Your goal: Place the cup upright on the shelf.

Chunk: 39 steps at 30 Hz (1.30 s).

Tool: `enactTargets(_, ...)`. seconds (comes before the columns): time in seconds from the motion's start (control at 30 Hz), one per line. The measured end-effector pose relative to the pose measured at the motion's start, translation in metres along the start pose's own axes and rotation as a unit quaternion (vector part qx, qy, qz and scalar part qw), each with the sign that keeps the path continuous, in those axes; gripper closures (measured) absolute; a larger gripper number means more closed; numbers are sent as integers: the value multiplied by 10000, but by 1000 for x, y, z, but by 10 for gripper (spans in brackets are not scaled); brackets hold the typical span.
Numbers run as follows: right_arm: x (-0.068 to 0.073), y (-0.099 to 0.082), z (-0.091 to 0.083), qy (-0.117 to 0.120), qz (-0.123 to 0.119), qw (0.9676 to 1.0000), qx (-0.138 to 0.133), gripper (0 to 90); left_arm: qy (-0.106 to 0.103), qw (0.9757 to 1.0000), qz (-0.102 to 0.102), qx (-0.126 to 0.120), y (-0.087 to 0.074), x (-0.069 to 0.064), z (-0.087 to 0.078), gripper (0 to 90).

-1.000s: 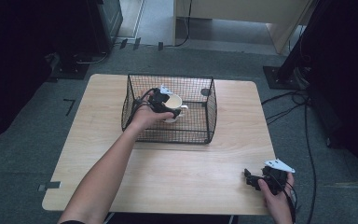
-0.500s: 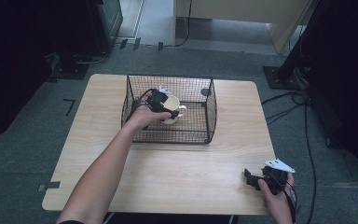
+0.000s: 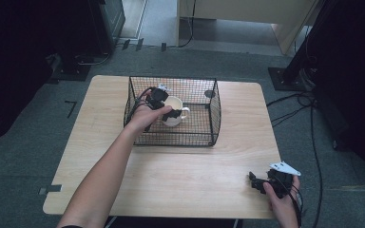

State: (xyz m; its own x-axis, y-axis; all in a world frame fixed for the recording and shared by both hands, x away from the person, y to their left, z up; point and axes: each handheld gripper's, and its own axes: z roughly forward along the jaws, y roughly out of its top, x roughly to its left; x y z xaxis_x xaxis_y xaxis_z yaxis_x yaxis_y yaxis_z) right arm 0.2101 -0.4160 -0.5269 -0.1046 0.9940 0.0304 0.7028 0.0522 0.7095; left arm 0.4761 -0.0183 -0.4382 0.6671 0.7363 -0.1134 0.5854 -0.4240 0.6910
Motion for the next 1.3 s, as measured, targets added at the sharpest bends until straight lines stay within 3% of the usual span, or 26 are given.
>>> enactTargets(0.13,0,0,0,0,1,10000,0,0,71,9998,30,-178,4,-2,-8,0)
enactTargets(0.23,0,0,0,0,0,10000,1,0,107,9988,12,-478,11,-6,-20,0)
enactTargets(0.4,0,0,0,-1,1,10000,1,0,29,9972,-21,-752,16,-12,-36,0)
enactTargets(0.67,0,0,0,-3,-1,10000,1,0,61,9953,4,-970,17,-20,-56,0)
enactTargets(0.77,0,0,0,-1,0,10000,2,0,-33,9945,-119,-1044,14,-20,-64,0)
enactTargets(0.9,0,0,0,-1,0,10000,2,0,-24,9938,-114,-1102,8,-20,-76,0)
enactTargets(1.3,0,0,0,-4,-3,10000,4,0,94,9913,90,-1306,-13,-33,-114,0)
